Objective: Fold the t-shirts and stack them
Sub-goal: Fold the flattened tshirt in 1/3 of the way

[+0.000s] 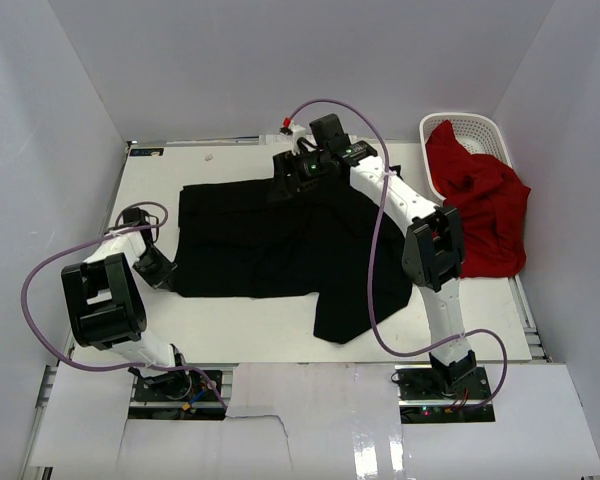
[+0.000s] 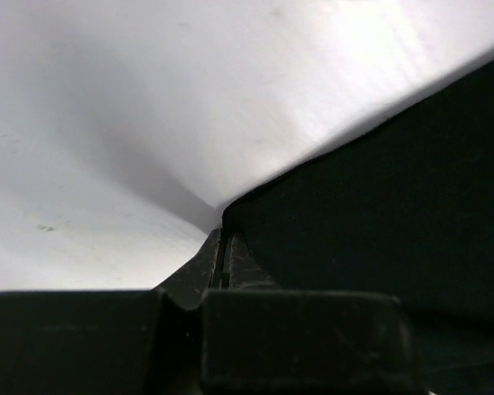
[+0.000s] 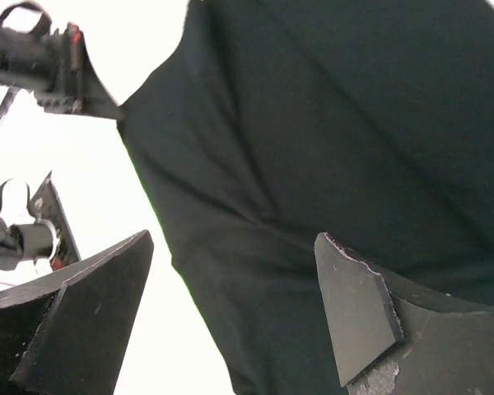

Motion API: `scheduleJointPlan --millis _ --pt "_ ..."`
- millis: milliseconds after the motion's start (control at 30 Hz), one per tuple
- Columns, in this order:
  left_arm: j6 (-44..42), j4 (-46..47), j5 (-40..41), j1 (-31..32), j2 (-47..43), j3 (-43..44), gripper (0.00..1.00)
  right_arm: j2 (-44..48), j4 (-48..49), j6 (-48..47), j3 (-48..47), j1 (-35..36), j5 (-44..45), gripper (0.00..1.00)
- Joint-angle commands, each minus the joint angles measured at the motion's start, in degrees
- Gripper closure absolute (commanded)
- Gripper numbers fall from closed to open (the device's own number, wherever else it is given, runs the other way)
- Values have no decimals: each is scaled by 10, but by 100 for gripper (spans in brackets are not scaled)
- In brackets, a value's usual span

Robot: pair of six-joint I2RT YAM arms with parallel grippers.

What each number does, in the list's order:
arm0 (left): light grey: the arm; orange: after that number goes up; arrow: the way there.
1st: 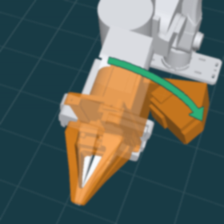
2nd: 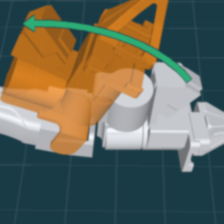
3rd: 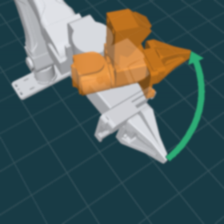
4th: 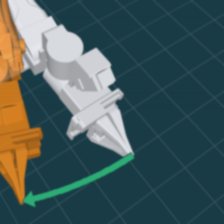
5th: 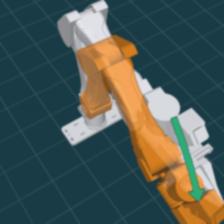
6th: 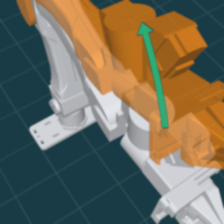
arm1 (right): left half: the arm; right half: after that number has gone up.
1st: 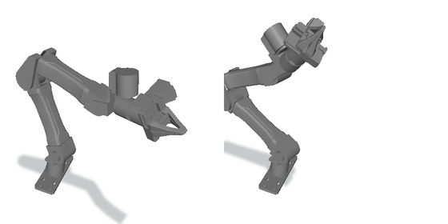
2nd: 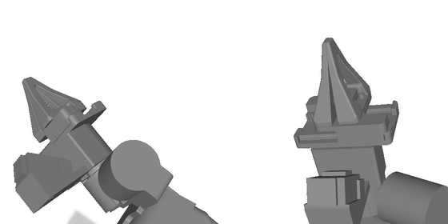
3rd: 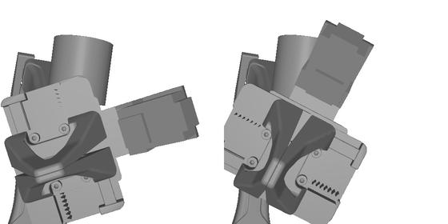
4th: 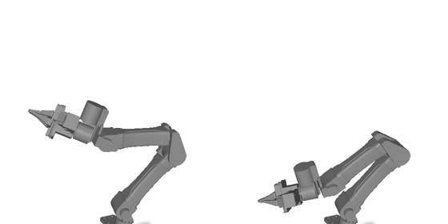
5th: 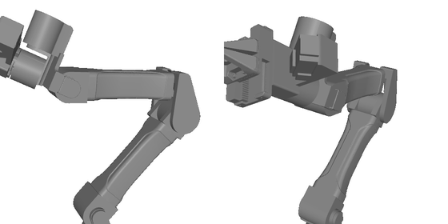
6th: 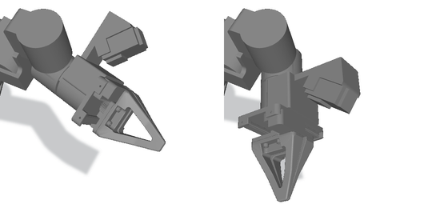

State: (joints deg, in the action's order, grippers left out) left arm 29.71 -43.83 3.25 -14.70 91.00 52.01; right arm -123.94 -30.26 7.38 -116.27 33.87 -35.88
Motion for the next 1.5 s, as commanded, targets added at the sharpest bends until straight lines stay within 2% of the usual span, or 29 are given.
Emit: scheduleJointPlan --millis 0,167,333,533,633,700,733,867,1033,1100,1300,1400,1433,1467 --pt "24 -41 35 -22 -21 3 100 -24 -11 6 -54 -16 10 15" --pt "42 -45 15 -69 -21 -5 100 -38 -18 5 -73 -23 22 15" --pt "33 -49 -26 -74 4 -9 100 -41 -18 4 -75 -30 27 14" --pt "42 -48 -32 -82 0 -27 100 -53 -18 3 -79 -35 40 14" --pt "12 -42 -107 -82 15 -23 99 -69 -18 1 -90 -35 45 14" --pt "-9 -31 -147 -83 -3 -24 82 -75 -18 0 -92 -35 50 14" --pt "-5 -29 -143 -85 -18 -26 75 -78 -18 0 -94 -36 52 14" --pt "21 -43 -100 -102 -92 -9 73 -83 -16 0 -99 -39 52 14" --pt "70 -94 17 -106 -148 47 74 -90 -16 3 -105 -42 54 14" --pt "87 -129 62 -107 -161 64 77 -91 -16 4 -106 -43 54 13" --pt "119 -173 120 -114 -186 59 80 -94 -16 5 -109 -46 55 13" --pt "45 -56 -30 -115 -208 21 80 -94 -16 5 -109 -46 56 13" --pt "13 4 -132 -115 -205 15 80 -95 -16 5 -109 -47 60 13" --pt "3 32 -175 -115 -193 11 79 -95 -16 5 -109 -47 63 13"
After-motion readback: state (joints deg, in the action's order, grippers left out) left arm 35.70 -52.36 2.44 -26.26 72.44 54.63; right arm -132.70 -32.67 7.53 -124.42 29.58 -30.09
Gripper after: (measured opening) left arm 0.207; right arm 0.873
